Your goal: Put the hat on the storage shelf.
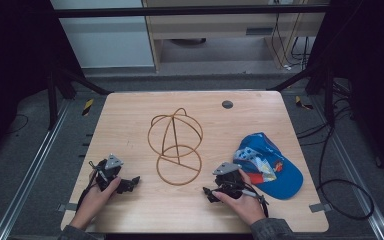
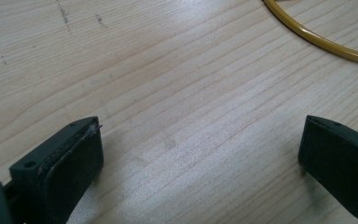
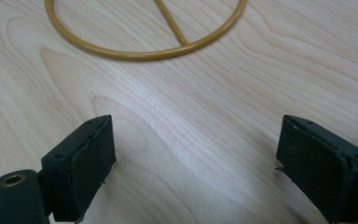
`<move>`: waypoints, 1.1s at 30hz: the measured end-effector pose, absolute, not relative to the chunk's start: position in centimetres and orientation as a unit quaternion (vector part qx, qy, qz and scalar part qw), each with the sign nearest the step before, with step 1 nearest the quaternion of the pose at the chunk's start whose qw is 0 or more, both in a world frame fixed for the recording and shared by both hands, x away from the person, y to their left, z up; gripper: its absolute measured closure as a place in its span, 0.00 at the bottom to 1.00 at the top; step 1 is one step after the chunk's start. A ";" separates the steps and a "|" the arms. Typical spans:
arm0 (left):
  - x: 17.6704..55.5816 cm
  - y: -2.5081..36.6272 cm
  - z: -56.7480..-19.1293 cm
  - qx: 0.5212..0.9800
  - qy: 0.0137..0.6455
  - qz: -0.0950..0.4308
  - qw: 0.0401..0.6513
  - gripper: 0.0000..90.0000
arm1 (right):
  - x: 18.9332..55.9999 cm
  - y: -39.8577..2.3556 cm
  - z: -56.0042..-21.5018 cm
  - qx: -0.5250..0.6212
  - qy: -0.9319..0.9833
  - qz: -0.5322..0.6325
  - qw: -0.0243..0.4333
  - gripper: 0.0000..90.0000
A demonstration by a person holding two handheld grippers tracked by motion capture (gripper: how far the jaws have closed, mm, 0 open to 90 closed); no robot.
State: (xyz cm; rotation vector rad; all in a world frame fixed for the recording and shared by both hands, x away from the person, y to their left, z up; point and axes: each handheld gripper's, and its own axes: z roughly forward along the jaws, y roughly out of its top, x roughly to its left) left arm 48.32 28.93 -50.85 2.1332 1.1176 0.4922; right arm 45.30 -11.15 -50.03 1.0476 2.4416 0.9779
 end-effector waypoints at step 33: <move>48.3 28.9 -50.9 0.817 0.430 0.189 0.336 0.00 | 44.5 -25.7 -42.2 0.420 0.838 0.292 0.191 0.20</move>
